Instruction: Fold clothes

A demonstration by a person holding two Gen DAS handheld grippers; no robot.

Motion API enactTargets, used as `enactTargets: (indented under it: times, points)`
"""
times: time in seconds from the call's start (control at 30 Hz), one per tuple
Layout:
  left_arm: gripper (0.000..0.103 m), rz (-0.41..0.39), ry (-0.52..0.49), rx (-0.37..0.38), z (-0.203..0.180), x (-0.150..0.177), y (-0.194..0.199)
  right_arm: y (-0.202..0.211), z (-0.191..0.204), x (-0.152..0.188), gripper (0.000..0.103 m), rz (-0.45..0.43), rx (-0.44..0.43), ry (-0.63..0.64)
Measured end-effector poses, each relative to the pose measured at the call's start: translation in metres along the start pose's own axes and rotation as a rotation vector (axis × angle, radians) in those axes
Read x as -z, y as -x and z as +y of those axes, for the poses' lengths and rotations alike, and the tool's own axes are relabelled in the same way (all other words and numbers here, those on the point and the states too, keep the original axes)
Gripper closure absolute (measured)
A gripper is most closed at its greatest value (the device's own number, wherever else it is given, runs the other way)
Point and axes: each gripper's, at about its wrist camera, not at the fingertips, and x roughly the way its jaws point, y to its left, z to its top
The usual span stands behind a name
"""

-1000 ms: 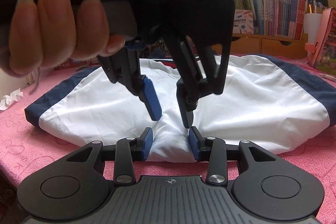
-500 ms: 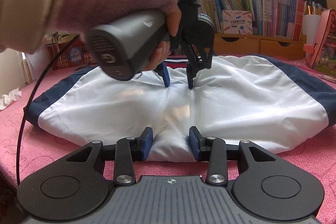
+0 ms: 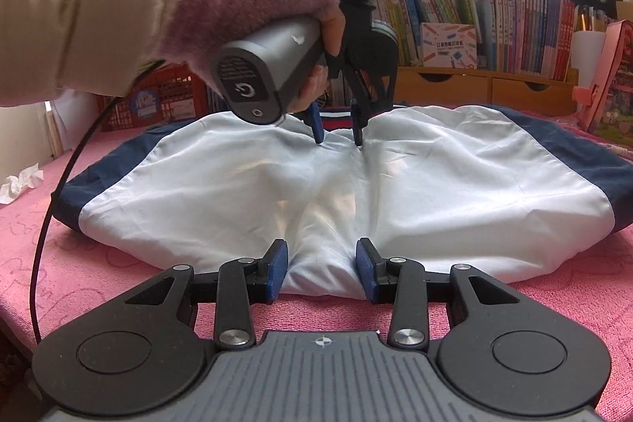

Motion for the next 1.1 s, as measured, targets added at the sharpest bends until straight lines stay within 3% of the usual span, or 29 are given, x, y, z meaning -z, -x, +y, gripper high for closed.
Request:
enactTargets:
  times: [0.1, 0.23, 0.37, 0.47, 0.8, 0.9, 1.0, 1.1]
  points:
    - [0.069, -0.035, -0.057, 0.032, -0.008, 0.022, 0.037, -0.001, 0.0, -0.001, 0.064, -0.001, 0.001, -0.001]
    - [0.069, 0.006, -0.141, 0.063, -0.021, 0.059, 0.066, 0.0, 0.001, 0.0, 0.064, -0.002, 0.0, -0.002]
    - [0.069, 0.099, -0.198, 0.082, -0.03, 0.088, 0.06, 0.0, 0.001, 0.0, 0.064, -0.002, -0.001, -0.001]
    - [0.066, 0.143, -0.178, 0.065, -0.027, 0.094, 0.039, 0.0, 0.0, 0.0, 0.064, -0.002, 0.0, 0.001]
    - [0.065, 0.024, -0.121, -0.01, -0.018, 0.03, -0.011, 0.0, 0.002, 0.0, 0.064, -0.005, 0.007, 0.007]
    - [0.065, -0.029, -0.039, -0.028, -0.003, -0.001, -0.033, 0.001, 0.002, 0.0, 0.064, -0.006, 0.007, 0.011]
    - [0.066, -0.011, 0.044, -0.013, 0.008, -0.018, -0.041, 0.001, 0.002, 0.0, 0.064, -0.006, 0.006, 0.013]
    - [0.064, -0.042, -0.012, -0.028, 0.002, -0.011, -0.04, 0.002, 0.001, 0.001, 0.064, -0.007, 0.003, 0.014]
